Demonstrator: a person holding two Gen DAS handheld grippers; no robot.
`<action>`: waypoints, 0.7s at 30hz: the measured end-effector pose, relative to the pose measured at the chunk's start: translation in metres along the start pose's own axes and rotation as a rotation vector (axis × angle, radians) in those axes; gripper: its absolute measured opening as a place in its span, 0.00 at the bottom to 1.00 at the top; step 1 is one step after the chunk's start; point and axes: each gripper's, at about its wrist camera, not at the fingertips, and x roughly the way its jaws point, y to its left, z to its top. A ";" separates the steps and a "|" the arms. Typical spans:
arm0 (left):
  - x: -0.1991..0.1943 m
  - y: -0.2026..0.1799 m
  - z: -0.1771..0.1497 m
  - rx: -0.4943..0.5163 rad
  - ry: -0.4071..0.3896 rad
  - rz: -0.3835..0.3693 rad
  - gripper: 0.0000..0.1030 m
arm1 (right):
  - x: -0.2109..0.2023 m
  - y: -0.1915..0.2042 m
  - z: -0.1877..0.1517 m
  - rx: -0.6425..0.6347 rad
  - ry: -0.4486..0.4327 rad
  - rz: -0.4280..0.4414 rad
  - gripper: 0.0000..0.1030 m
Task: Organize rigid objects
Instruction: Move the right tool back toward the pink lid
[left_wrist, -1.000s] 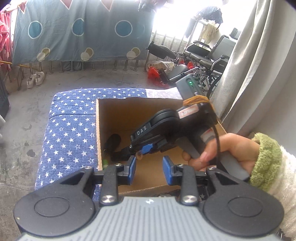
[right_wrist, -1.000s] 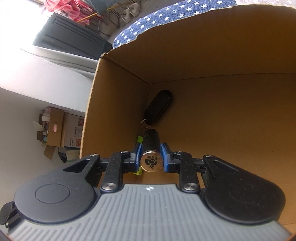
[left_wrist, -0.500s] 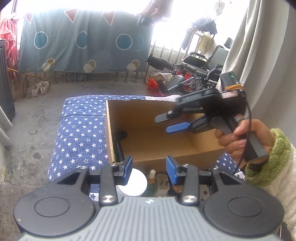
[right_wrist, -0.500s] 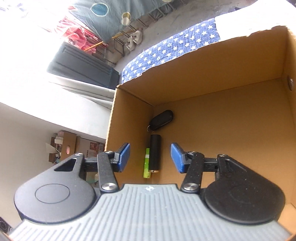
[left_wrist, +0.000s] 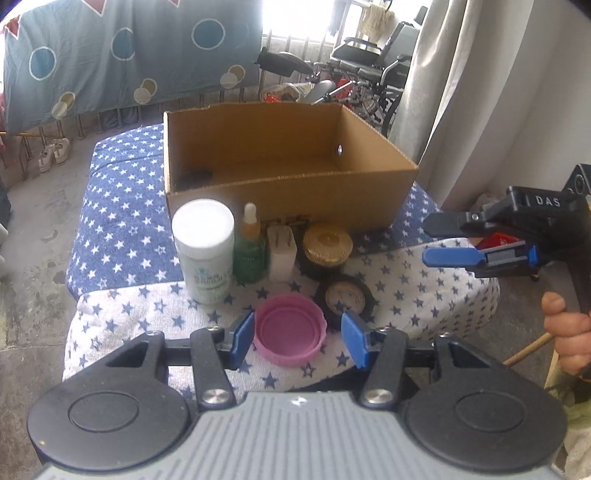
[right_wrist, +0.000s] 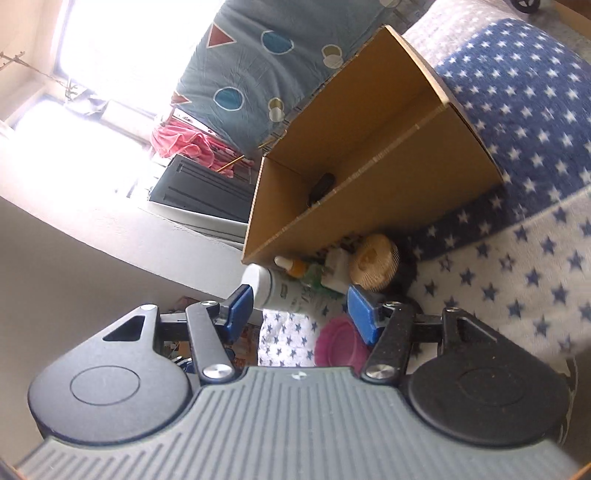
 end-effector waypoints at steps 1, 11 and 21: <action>0.005 -0.003 -0.004 0.006 0.014 0.016 0.52 | -0.001 -0.004 -0.011 0.006 -0.003 -0.013 0.55; 0.037 -0.017 -0.022 0.081 0.095 0.097 0.64 | 0.043 -0.007 -0.048 -0.019 0.090 -0.034 0.55; 0.068 -0.008 -0.022 0.096 0.131 0.101 0.67 | 0.080 0.003 -0.044 -0.077 0.137 -0.118 0.55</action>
